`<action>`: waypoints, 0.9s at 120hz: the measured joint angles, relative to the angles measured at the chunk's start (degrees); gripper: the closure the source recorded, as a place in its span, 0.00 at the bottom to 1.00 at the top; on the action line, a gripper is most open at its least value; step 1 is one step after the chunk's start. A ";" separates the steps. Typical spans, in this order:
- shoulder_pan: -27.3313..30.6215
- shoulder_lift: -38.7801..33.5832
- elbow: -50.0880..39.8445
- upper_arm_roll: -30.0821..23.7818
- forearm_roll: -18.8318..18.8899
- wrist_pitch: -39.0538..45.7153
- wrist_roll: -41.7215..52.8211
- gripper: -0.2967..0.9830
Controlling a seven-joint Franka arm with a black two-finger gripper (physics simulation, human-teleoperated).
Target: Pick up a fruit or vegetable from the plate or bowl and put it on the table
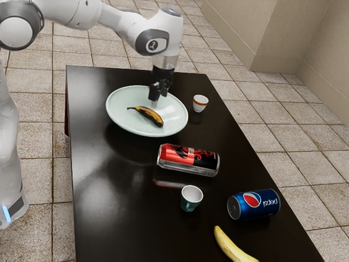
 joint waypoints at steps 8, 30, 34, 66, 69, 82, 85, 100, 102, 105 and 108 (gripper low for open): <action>-0.48 -0.85 -0.03 -0.02 -0.13 1.10 -0.62 0.23; -0.50 -8.29 -6.46 -0.06 -0.19 2.68 -1.43 0.23; -0.52 -9.10 -7.66 -0.07 -0.17 2.86 -1.55 0.23; -0.66 -10.26 -10.53 -0.09 -0.09 3.72 -2.22 0.23; -0.66 -9.81 -10.54 -0.10 -0.12 3.82 -2.27 0.23; -0.74 -7.61 -10.56 -0.16 -0.32 4.67 -2.13 0.23; -0.74 -7.19 -10.57 -0.17 -0.36 4.89 -2.07 0.23; -0.74 -6.27 -10.85 -0.17 -0.49 5.87 -1.64 0.23; -0.74 -6.16 -10.91 -0.17 -0.50 6.01 -1.58 0.23; -0.75 -6.06 -11.08 -0.18 -0.51 6.22 -1.51 0.23; -0.74 -5.93 -11.34 -0.18 -0.52 6.49 -1.44 0.23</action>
